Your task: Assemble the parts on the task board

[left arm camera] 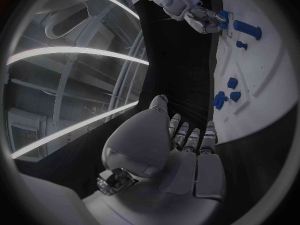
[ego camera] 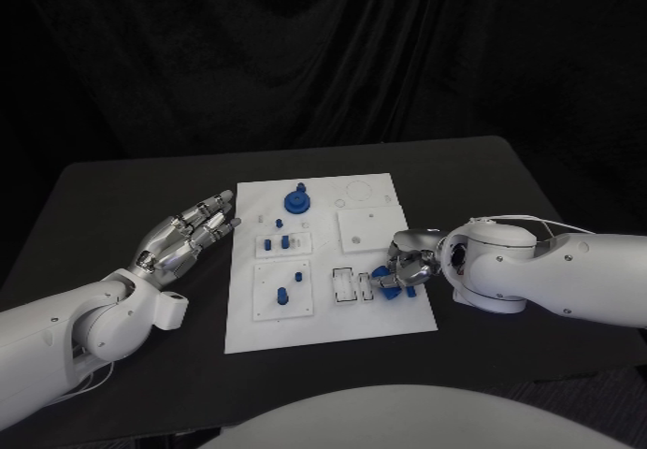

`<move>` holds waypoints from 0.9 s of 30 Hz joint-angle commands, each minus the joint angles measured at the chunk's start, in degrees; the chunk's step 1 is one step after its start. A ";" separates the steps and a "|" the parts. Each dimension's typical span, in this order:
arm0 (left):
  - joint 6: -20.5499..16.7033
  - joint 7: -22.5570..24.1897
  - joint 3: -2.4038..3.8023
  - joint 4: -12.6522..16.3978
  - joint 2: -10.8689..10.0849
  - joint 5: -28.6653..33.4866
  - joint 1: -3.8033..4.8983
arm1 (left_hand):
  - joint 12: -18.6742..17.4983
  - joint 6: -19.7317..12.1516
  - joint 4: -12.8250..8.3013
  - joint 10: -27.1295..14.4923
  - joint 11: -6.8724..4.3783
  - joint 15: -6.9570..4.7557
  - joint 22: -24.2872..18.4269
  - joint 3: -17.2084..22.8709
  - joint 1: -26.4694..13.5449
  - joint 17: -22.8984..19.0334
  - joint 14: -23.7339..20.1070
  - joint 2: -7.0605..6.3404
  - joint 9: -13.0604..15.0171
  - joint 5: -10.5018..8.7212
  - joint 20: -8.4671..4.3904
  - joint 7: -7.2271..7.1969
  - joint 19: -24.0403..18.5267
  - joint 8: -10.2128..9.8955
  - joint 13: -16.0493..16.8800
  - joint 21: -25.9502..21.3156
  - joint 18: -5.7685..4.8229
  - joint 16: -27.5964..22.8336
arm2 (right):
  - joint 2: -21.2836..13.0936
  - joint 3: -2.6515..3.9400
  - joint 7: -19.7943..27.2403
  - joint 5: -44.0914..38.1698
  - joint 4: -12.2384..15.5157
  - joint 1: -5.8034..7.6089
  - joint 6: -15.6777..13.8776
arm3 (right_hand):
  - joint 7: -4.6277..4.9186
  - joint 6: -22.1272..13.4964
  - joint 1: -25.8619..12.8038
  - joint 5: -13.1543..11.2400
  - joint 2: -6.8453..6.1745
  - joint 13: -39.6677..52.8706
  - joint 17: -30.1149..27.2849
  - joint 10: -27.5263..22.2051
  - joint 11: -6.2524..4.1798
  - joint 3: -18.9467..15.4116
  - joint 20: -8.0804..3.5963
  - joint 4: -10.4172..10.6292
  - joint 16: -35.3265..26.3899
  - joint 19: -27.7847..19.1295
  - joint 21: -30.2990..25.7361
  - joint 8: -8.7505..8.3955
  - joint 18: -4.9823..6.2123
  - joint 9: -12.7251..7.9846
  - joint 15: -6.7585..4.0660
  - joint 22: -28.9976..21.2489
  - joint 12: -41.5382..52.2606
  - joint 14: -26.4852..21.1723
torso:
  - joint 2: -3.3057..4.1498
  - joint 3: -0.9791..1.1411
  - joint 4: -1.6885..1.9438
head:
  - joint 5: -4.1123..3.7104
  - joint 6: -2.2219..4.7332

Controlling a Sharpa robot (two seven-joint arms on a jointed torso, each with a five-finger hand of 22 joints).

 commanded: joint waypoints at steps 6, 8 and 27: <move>0.85 2.30 0.05 0.05 0.11 0.26 -0.04 | -0.26 0.11 -0.34 -0.32 -0.09 0.47 -0.06 -0.03 0.47 -0.10 -0.09 0.09 -0.01 0.18 0.49 0.37 0.07 -0.04 -0.08 0.37 0.70 -0.28 | -1.08 -0.64 2.31 17.16 0.01 -0.69 -4.90 | -0.51 -0.62 1.04 5.01 0.73 15.07 9.88 6.05 -0.48 5.63 -0.47 -4.63 -0.43 3.80 -0.49 0.94 -0.07 -0.40 -0.33 13.39 0.15 5.02 | -0.05 0.08 -0.09 | 0.23 0.00; 0.83 2.30 0.05 0.04 0.10 0.26 -0.04 | -0.26 0.11 -0.34 -0.32 -0.09 0.47 -0.06 -0.03 0.47 -0.10 -0.09 0.09 -0.01 0.18 0.49 0.37 0.07 -0.04 -0.08 0.37 0.70 -0.28 | -1.44 -0.64 2.85 19.73 0.26 -0.61 -5.61 | -0.50 -0.66 0.96 5.15 0.72 15.07 9.81 6.05 -0.47 5.72 -0.47 -4.67 -0.46 3.79 -0.51 0.96 -0.07 -0.34 -0.33 13.38 0.15 5.00 | -0.06 0.10 -0.10 | 0.37 0.00; 0.75 2.33 0.05 -0.07 0.29 0.26 -0.04 | -0.31 -0.06 -0.45 -0.34 -0.10 0.51 -0.09 0.00 0.52 -0.09 -0.08 0.05 -0.03 0.24 0.56 0.38 0.07 -0.06 -0.08 0.36 0.73 -0.27 | -0.04 -0.62 6.99 29.55 0.96 1.96 -6.62 | -0.17 -1.92 -0.47 4.32 0.70 15.07 9.37 6.05 -0.26 6.56 -0.19 -4.84 -0.64 3.65 -0.83 0.74 0.02 0.29 0.08 13.26 0.15 4.92 | -0.11 -0.02 -0.05 | 1.30 0.00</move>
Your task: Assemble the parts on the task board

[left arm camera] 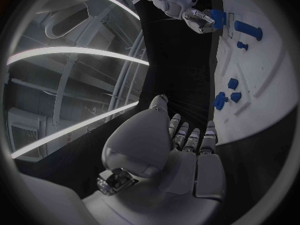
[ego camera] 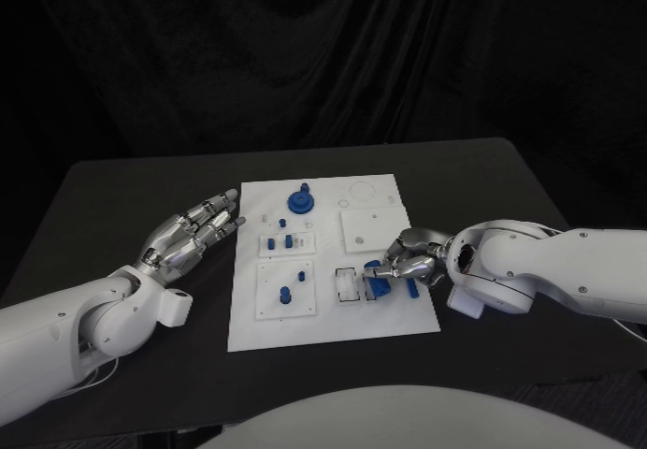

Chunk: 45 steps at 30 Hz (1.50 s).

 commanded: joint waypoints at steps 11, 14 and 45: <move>0.72 2.33 0.05 -0.16 0.55 0.26 -0.04 | -0.32 -0.12 -0.51 -0.36 -0.08 0.53 -0.10 0.01 0.52 -0.05 -0.08 0.01 -0.03 0.26 0.37 0.33 -0.14 -0.07 -0.09 0.36 0.75 -0.27 | 3.00 0.01 -0.15 3.00 -1.71 0.17 0.72 | 0.48 -1.60 -2.25 -4.24 0.64 15.08 8.62 6.07 0.09 6.04 0.40 -4.89 -0.74 3.54 -0.94 -0.23 0.20 0.81 0.53 13.02 0.15 4.82 | 0.11 -0.05 0.11 | 0.46 0.00; 0.76 2.33 0.05 -0.27 0.63 0.26 -0.05 | -0.32 -0.12 -0.51 -0.36 -0.08 0.53 -0.10 0.01 0.52 -0.05 -0.08 0.01 -0.03 0.26 0.37 0.33 -0.14 -0.07 -0.09 0.36 0.75 -0.27 | 3.57 0.01 -0.58 3.01 -1.98 0.13 1.23 | 0.59 -1.95 -3.05 -5.12 0.69 15.08 8.47 6.07 0.18 5.87 0.59 -4.44 -0.81 3.47 -1.07 -0.24 0.23 0.95 0.77 12.97 0.15 4.79 | 0.12 -0.01 0.06 | 0.69 0.00; 1.12 2.11 0.04 -0.59 0.90 0.26 -0.09 | -0.39 -0.22 -0.58 -0.40 -0.09 0.59 -0.12 0.00 0.51 -0.05 -0.08 -0.04 -0.04 0.28 0.43 0.29 -0.14 -0.09 -0.10 0.36 0.77 -0.27 | 5.59 0.00 -2.54 3.03 -3.25 0.04 4.74 | 1.27 -4.81 -11.72 -25.61 2.19 15.08 7.99 6.07 0.74 -4.40 1.60 4.00 -0.91 3.29 -1.67 0.14 0.38 1.08 1.71 12.79 0.15 4.71 | 0.14 0.01 -0.04 | 1.75 0.00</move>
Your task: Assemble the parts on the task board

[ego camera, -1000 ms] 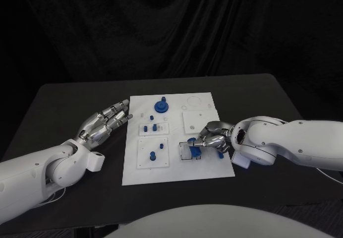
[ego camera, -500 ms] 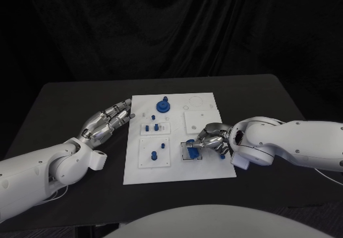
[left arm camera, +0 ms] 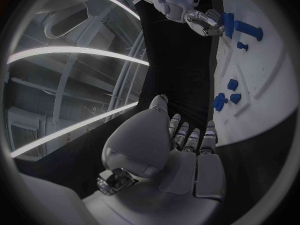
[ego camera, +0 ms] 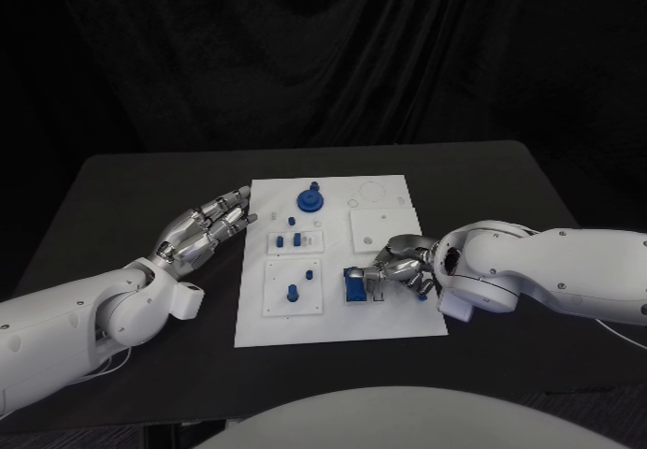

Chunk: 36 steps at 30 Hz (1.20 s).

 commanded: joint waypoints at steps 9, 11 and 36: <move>0.89 2.04 0.05 -0.01 0.18 0.26 -0.11 | -0.45 -0.27 -0.34 -0.44 -0.12 0.44 -0.11 0.01 0.50 -0.07 0.13 -0.11 -0.05 0.32 0.49 0.30 -0.14 -0.10 -0.07 0.36 0.80 -0.27 | -0.68 0.00 0.77 0.15 0.45 -0.06 -0.66 | -0.19 0.42 0.49 1.09 0.86 15.05 8.18 6.08 0.15 -1.07 0.29 -0.61 0.04 3.36 -0.13 0.69 0.35 0.22 0.31 12.84 0.15 4.68 | 0.01 0.03 -0.06 | 0.32 0.00; 0.91 2.02 0.05 -0.04 0.17 0.27 -0.12 | -0.45 -0.27 -0.34 -0.44 -0.12 0.44 -0.11 0.01 0.50 -0.07 0.13 -0.11 -0.05 0.32 0.49 0.30 -0.14 -0.10 -0.07 0.36 0.80 -0.27 | -0.89 0.01 1.51 0.15 0.71 -0.06 -1.28 | -0.33 0.47 2.29 3.14 1.04 15.05 8.31 6.08 0.01 -1.20 0.17 -1.53 0.12 3.41 -0.02 1.21 0.32 0.45 0.20 12.88 0.15 4.71 | 0.00 0.04 -0.07 | 0.34 0.00; 1.09 1.83 0.04 -0.31 0.29 0.27 -0.28 | -0.50 -0.31 -0.39 -0.48 -0.18 0.51 -0.12 0.03 0.49 -0.03 0.23 -0.11 -0.05 0.35 0.53 0.32 -0.14 -0.10 -0.07 0.36 0.81 -0.21 | -1.75 0.01 1.53 -8.02 2.26 0.14 2.61 | -3.45 -6.65 10.22 -2.40 2.41 15.05 8.52 6.08 -2.73 -9.32 -1.92 -6.37 0.28 3.45 -0.05 26.00 0.32 20.96 -2.10 12.89 0.15 4.75 | -0.16 -0.04 0.02 | 1.10 0.00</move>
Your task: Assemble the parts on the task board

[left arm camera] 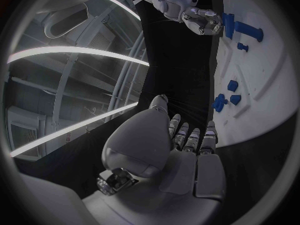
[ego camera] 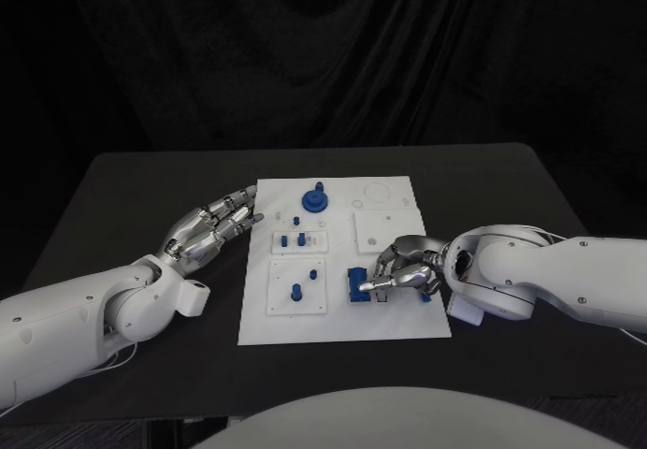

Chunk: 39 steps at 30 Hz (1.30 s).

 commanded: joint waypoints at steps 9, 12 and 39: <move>0.88 1.74 0.05 -0.15 0.20 0.27 -0.13 | -0.26 -0.11 -0.40 -0.31 -0.02 0.31 -0.06 0.03 0.49 -0.04 0.02 -0.11 -0.05 0.35 0.32 0.12 0.07 -0.10 -0.08 0.36 0.81 -0.21 | 0.72 0.00 -0.91 -2.55 -0.30 -0.04 3.36 | -0.22 -0.27 -0.84 -0.83 0.29 15.07 8.57 5.96 -0.48 -0.87 -0.56 0.67 0.29 3.44 -0.05 1.00 0.32 0.84 -0.58 12.89 0.15 4.68 | 0.15 -0.04 0.12 | 0.11 0.00; 0.93 1.72 0.05 -0.18 0.23 0.27 -0.14 | -0.26 -0.11 -0.40 -0.31 -0.02 0.31 -0.06 0.03 0.49 -0.04 0.02 -0.11 -0.05 0.35 0.32 0.12 0.07 -0.10 -0.08 0.36 0.81 -0.21 | 1.01 0.00 -1.06 -2.57 -0.55 -0.08 3.66 | -0.31 -0.16 -0.51 -0.79 0.37 15.07 8.56 5.96 -0.57 -0.91 -0.61 0.55 0.28 3.46 -0.02 1.34 0.31 1.10 -0.64 12.91 0.15 4.67 | 0.18 -0.05 0.13 | 0.10 0.00; 1.27 1.42 0.05 -0.23 0.30 0.27 -0.25 | -0.28 -0.03 -0.51 -0.35 -0.13 0.42 -0.13 0.12 0.46 -0.04 0.03 -0.03 -0.03 0.39 0.42 0.27 0.07 -0.07 -0.07 0.35 0.83 -0.20 | 2.16 0.00 -1.84 -2.58 -1.86 -0.44 2.18 | -0.86 -0.10 3.59 0.27 2.09 15.07 8.61 5.96 -1.07 -0.59 -1.08 -1.53 0.31 3.55 0.13 3.27 0.26 2.91 -1.11 12.97 0.15 4.69 | 0.17 -0.02 0.12 | 0.17 0.00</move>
